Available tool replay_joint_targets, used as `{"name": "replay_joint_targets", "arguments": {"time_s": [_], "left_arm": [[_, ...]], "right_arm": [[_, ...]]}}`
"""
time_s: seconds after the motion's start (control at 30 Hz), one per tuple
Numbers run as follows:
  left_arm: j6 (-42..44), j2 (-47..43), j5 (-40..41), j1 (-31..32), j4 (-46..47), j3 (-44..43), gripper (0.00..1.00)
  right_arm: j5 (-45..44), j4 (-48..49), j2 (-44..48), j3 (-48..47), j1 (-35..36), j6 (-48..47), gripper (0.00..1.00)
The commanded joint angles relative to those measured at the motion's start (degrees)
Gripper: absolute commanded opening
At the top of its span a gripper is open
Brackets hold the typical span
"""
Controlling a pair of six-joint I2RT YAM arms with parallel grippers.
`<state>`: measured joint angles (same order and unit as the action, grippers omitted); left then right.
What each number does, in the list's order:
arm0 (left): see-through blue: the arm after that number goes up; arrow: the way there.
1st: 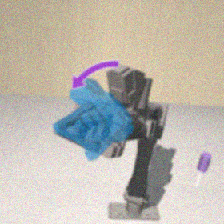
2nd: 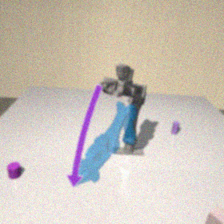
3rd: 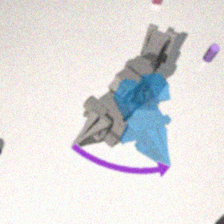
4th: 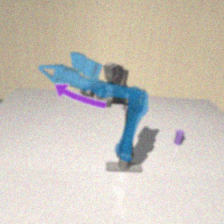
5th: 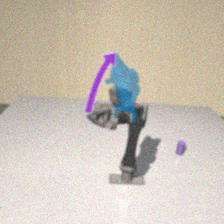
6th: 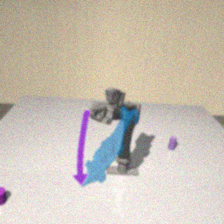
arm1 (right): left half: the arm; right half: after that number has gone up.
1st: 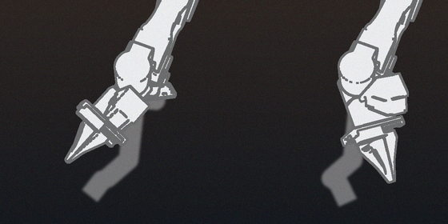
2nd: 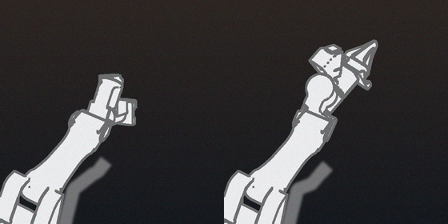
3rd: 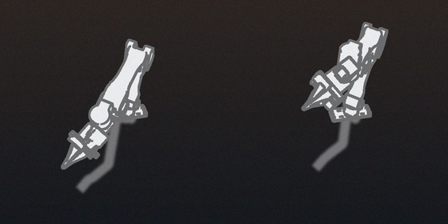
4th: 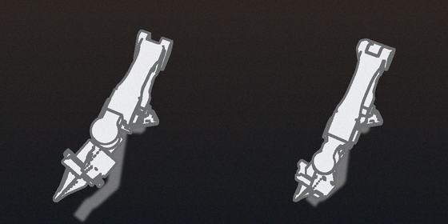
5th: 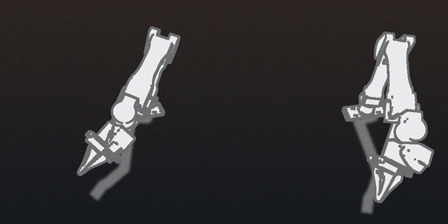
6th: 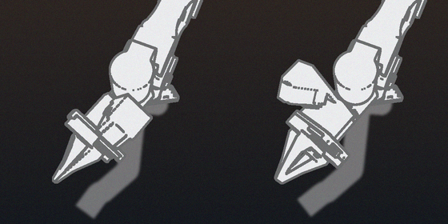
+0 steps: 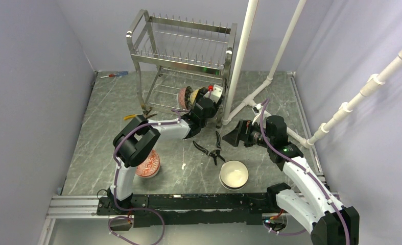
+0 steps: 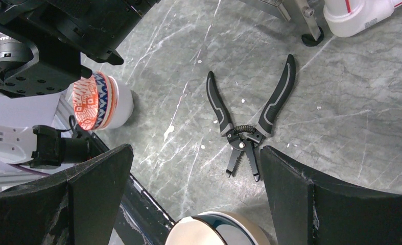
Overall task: Load the bowls into the dish rack
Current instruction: Place the bowl in the dish rack.
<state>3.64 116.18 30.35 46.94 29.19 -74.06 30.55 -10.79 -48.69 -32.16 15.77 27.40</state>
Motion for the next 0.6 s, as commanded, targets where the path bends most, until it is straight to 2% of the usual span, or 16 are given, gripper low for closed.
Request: {"name": "replay_joint_targets", "arguments": {"time_s": [0.0,0.37,0.57], "left_arm": [[2.1,0.2,0.4,-0.4,5.2,-1.1,0.20],[-3.3,-9.4,-7.5,-0.3,3.8,1.4,0.20],[-6.6,-15.7,-7.8,-0.3,1.7,3.0,0.21]], "right_arm": [[0.5,1.4,0.9,0.1,-0.2,-0.3,1.00],[0.8,2.0,0.5,0.0,-0.2,0.1,1.00],[1.3,2.7,0.2,0.1,-0.2,0.5,1.00]]}}
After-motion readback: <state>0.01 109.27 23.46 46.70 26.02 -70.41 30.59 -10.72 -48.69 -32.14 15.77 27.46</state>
